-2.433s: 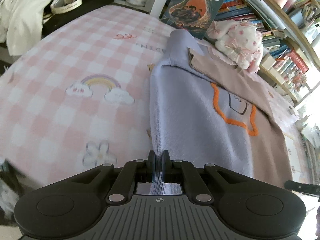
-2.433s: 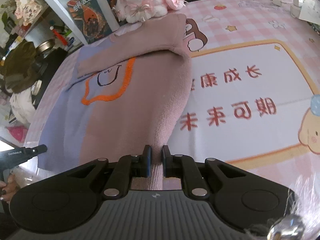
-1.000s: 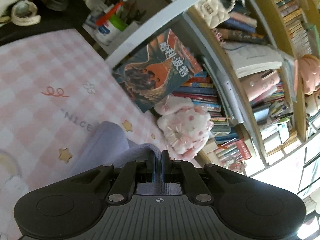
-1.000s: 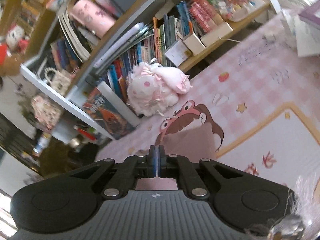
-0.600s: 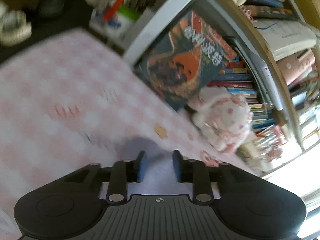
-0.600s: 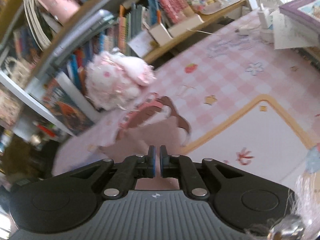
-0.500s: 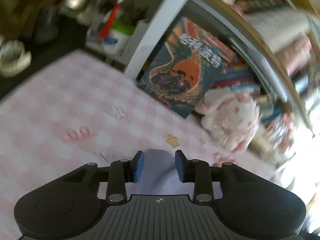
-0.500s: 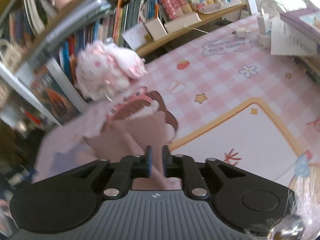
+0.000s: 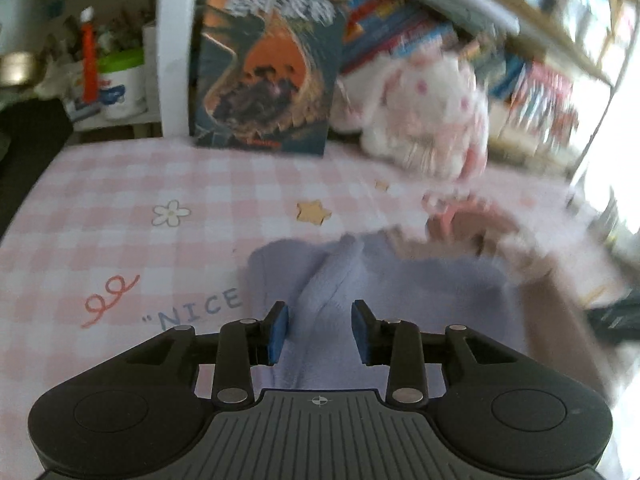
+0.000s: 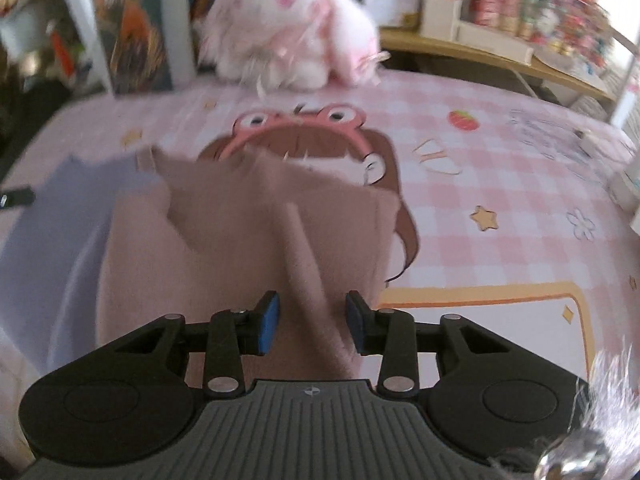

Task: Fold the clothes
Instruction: 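Lift both side edges and fold them inward toward each other, then open both grippers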

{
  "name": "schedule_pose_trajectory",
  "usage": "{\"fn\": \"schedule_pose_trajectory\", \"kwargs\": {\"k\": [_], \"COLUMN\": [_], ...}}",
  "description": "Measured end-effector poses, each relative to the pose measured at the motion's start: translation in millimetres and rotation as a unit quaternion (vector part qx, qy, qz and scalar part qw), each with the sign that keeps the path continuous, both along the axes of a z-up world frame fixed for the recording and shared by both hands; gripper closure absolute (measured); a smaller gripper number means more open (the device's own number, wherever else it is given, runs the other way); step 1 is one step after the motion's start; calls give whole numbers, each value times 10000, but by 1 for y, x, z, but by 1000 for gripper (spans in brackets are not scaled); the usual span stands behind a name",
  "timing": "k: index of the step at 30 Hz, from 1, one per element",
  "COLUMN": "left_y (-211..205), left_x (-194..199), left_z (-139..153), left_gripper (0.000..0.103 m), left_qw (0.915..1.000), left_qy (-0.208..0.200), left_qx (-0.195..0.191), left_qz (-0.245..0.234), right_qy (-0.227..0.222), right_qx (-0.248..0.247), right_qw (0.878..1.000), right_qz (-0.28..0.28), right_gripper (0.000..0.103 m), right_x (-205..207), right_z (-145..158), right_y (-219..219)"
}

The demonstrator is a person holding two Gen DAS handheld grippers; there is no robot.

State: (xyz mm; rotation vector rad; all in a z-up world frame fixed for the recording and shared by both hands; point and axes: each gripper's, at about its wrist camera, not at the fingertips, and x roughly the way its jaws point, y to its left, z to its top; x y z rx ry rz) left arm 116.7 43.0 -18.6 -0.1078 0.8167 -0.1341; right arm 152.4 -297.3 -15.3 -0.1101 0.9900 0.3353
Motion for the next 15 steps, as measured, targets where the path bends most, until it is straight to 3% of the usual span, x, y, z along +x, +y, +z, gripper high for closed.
{"fn": "schedule_pose_trajectory", "kwargs": {"k": [2,3,7,10,12,15], "left_y": [-7,-3,16,33,29,21], "left_x": [1,-3,-18,-8,5,16], "left_z": [-3,3,27,23,7,-7], "left_gripper": [86,99,99,99,99,96], "left_qw": [9993,9996,9983,9951,9971,9989], "left_qy": [38,-62,-490,-435,-171,65], "left_qx": [338,261,-269,-768,-616,-301], "left_qz": [-145,-122,136,453,418,361], "right_qy": [-113,-260,-783,-725,-590,-299], "right_qx": [-77,-24,918,1379,1373,971], "right_qw": [9999,9997,9900,9784,9767,9835], "right_qz": [91,38,-732,-1356,-1541,-1500], "right_gripper": [95,96,96,96,96,93], "right_x": [-3,-5,-12,2,15,31], "right_z": [3,8,37,37,26,0], "right_y": [2,-1,-36,-59,-63,-52]}}
